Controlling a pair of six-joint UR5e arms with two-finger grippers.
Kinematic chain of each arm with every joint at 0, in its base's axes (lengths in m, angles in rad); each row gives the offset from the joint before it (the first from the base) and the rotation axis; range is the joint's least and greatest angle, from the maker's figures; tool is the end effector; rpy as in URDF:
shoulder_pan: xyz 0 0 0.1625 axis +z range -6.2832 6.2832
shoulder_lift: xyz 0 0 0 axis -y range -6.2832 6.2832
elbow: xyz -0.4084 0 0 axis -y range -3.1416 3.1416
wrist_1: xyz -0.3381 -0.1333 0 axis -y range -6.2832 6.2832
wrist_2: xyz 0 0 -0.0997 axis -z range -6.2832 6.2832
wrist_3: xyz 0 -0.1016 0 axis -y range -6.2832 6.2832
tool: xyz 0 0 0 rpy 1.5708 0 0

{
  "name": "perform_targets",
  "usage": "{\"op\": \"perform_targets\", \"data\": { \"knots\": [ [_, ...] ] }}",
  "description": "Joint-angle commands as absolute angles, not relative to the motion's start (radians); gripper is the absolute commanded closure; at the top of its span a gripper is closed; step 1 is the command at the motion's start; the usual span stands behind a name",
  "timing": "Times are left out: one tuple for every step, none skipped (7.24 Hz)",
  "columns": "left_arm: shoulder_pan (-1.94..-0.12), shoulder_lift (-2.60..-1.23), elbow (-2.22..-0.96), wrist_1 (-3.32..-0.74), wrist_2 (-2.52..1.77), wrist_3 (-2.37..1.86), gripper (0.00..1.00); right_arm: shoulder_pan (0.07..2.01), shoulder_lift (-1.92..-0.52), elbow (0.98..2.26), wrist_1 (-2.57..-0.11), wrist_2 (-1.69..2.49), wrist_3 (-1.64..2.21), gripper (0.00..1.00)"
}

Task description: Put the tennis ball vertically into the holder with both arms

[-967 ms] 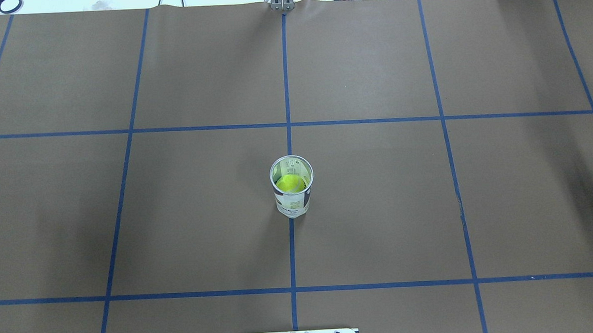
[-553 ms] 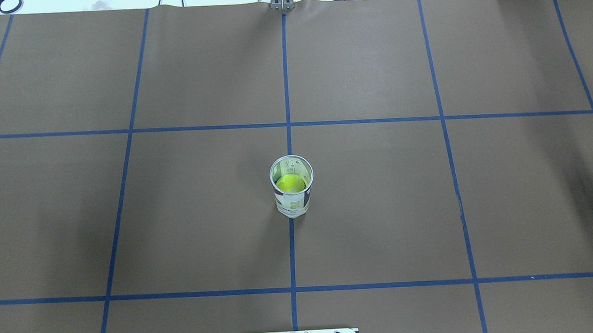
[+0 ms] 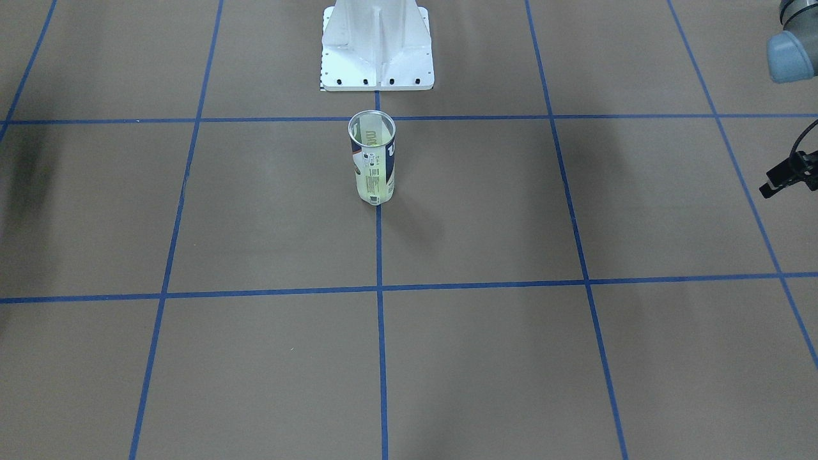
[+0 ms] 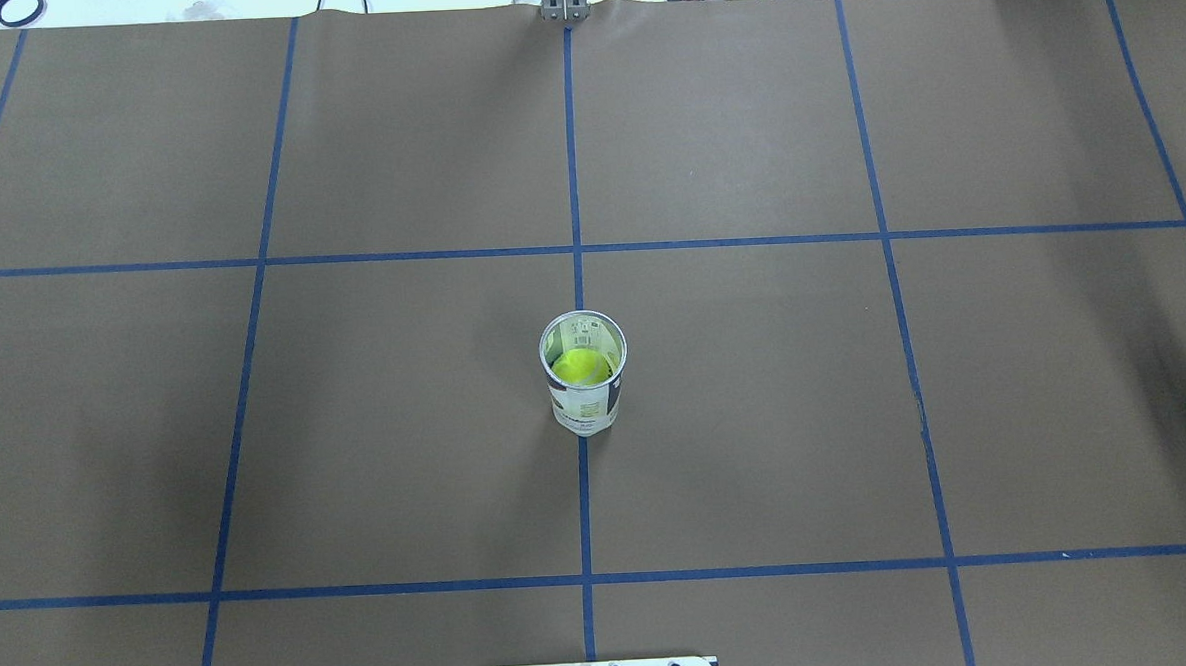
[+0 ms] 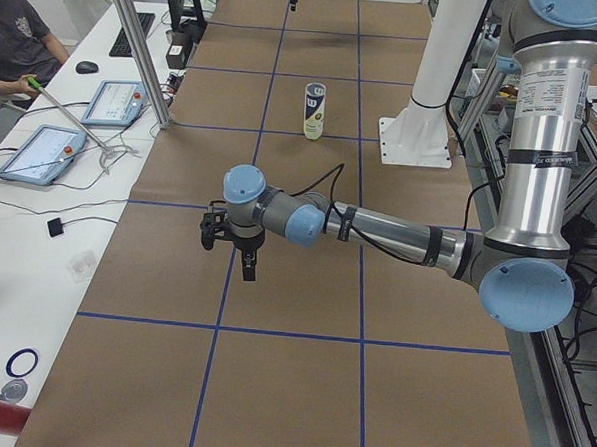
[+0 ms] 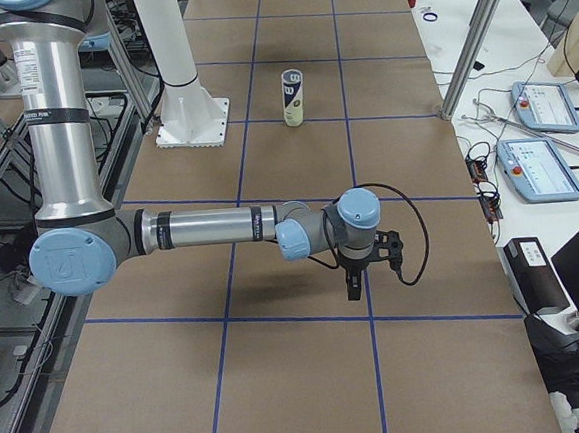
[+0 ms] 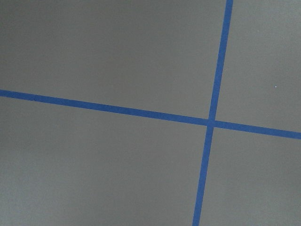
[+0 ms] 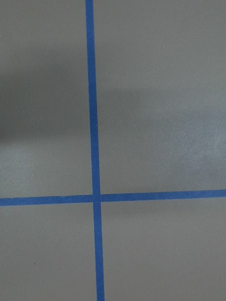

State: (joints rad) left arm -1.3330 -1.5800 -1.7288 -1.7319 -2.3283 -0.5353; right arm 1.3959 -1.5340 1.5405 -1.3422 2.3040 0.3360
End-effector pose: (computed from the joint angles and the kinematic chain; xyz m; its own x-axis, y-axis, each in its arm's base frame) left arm 0.0456 -0.4575 0.5523 0.6762 -0.1369 -0.7239 0.1418 0.9884 -0.0544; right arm -0.0171 -0.4719 0.6186 0.7210 0.0488 0.6913 -0.0726 0.9974 0.0053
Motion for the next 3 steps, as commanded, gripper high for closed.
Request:
{"op": "perform_targets", "data": {
  "knots": [
    [-1.333, -1.580, -1.730, -1.732, -2.324, -0.534, 0.00, 1.396, -1.532, 1.542, -1.341, 2.304, 0.337, 0.00],
    [-1.333, -1.580, -1.732, -1.732, -2.321, -0.534, 0.00, 1.396, -1.531, 1.542, -1.341, 2.304, 0.337, 0.00],
    [-1.333, -1.580, -1.730, -1.733, -2.321, -0.534, 0.00, 1.396, -1.529, 1.542, -1.341, 2.304, 0.337, 0.00]
  ]
}}
